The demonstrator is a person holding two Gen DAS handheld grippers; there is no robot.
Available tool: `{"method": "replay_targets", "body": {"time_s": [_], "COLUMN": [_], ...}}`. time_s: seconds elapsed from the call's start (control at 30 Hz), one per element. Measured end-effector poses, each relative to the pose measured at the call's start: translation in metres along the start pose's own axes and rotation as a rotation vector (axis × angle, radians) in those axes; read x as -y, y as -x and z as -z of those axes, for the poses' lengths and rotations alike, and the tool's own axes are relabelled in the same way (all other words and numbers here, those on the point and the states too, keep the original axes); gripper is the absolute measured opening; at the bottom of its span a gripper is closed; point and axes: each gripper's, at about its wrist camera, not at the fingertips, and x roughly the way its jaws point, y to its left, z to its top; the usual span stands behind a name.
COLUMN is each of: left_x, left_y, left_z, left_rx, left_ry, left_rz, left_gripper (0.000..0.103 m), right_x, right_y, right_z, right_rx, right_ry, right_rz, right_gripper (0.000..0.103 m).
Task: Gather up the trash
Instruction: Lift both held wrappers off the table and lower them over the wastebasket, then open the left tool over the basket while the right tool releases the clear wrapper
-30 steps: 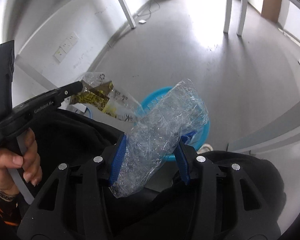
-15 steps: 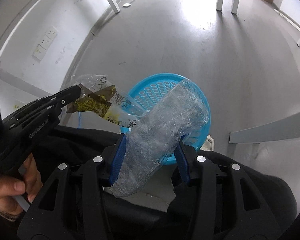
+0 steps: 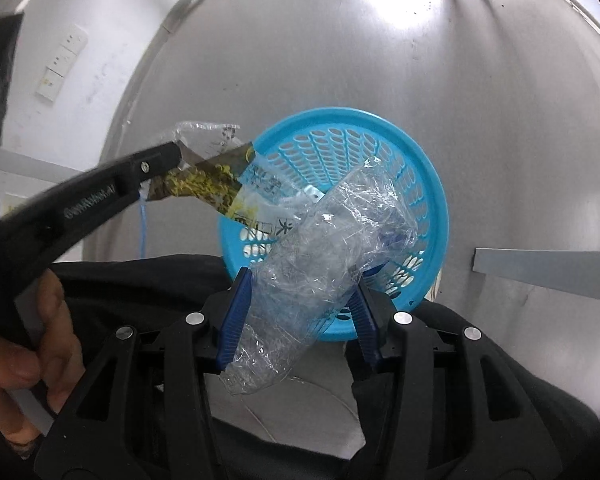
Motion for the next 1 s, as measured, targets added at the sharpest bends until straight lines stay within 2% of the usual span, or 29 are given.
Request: {"method": "replay_targets", "body": {"time_s": [0.17, 0.33, 0.43, 0.47, 0.53, 0.57, 0.6, 1.0], "left_x": [0.0, 0.002, -0.004, -0.006, -0.007, -0.007, -0.007, -0.02], "left_y": [-0.015, -0.02, -0.024, -0.025, -0.026, -0.026, -0.025, 0.002], "left_z": [-0.002, -0.001, -0.001, -0.003, -0.004, -0.004, -0.005, 0.003], "left_rx": [-0.04, -0.05, -0.074, -0.081, -0.095, -0.094, -0.082, 0.003], "left_ry": [0.032, 0.025, 0.059, 0.071, 0.076, 0.073, 0.072, 0.133], "left_rz": [0.036, 0.066, 0.099, 0.114, 0.154, 0.156, 0.15, 0.077], "left_gripper": [0.005, 0.007, 0.007, 0.01, 0.025, 0.048, 0.056, 0.055], "right_x": [0.004, 0.008, 0.01, 0.01, 0.011, 0.011, 0.011, 0.013], "right_y": [-0.019, -0.024, -0.025, -0.025, -0.026, -0.027, -0.027, -0.015], "right_z": [-0.009, -0.011, -0.01, -0.011, -0.011, -0.012, -0.011, -0.004], "right_rx": [-0.037, -0.034, -0.036, -0.033, -0.035, -0.037, -0.038, -0.002], "right_ry": [-0.015, -0.028, -0.037, -0.043, -0.055, -0.058, -0.06, -0.069], "right_rz": [0.024, 0.012, 0.017, 0.022, 0.023, 0.022, 0.024, 0.036], "right_gripper": [0.046, 0.046, 0.049, 0.051, 0.056, 0.057, 0.057, 0.065]}}
